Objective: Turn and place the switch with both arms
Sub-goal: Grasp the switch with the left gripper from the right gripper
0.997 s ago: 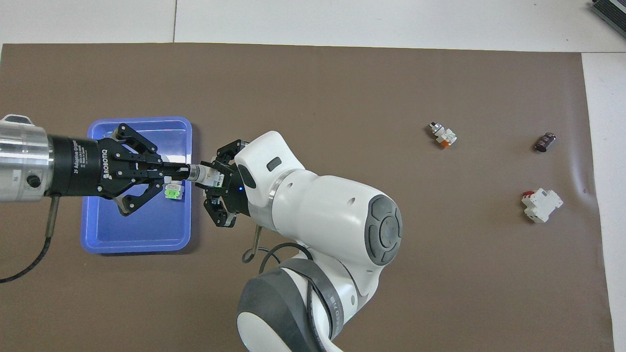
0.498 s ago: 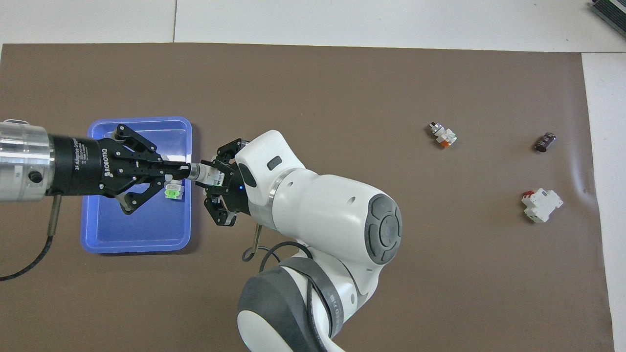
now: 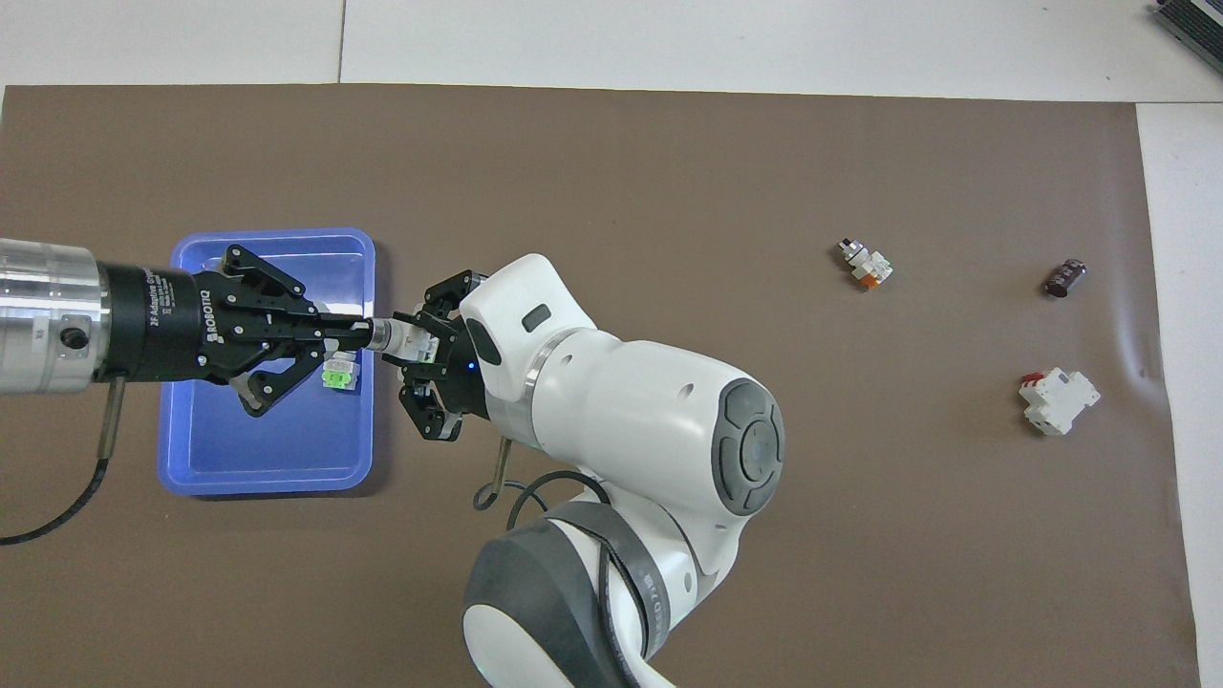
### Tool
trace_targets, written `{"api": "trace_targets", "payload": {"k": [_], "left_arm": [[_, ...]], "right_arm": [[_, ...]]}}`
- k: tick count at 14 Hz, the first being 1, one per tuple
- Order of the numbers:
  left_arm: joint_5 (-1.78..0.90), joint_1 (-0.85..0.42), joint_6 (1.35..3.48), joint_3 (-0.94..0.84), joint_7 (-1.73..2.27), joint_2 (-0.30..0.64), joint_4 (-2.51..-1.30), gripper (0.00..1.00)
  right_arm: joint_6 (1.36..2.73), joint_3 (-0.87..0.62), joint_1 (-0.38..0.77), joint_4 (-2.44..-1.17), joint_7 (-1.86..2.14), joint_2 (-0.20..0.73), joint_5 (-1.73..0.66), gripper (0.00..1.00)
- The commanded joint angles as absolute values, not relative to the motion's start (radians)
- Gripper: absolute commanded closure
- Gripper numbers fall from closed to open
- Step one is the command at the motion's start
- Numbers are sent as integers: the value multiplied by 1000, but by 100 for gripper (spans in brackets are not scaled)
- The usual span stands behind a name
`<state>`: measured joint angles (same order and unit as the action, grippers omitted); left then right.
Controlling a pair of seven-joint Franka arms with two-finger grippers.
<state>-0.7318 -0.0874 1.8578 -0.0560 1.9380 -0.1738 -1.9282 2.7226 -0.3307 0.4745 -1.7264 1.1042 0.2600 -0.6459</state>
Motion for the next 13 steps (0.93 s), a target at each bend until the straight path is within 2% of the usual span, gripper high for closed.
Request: {"api": "trace_targets", "payload": {"k": [1, 8, 9, 13], "left_arm": [[-719, -98, 1908, -51, 1988, -184, -1917, 100], [-692, -98, 1899, -66, 2029, -184, -1916, 100], [-692, -97, 1898, -66, 2029, -184, -1916, 100], [-689, -94, 1899, -64, 2034, -184, -1916, 100]], "right_arm": [[2706, -342, 472, -1750, 1086, 253, -652, 100], [2704, -342, 472, -1752, 1086, 253, -652, 100], [2704, -342, 472, -1752, 1094, 253, -652, 1], [2663, -342, 434, -1766, 1091, 187, -652, 0]]}}
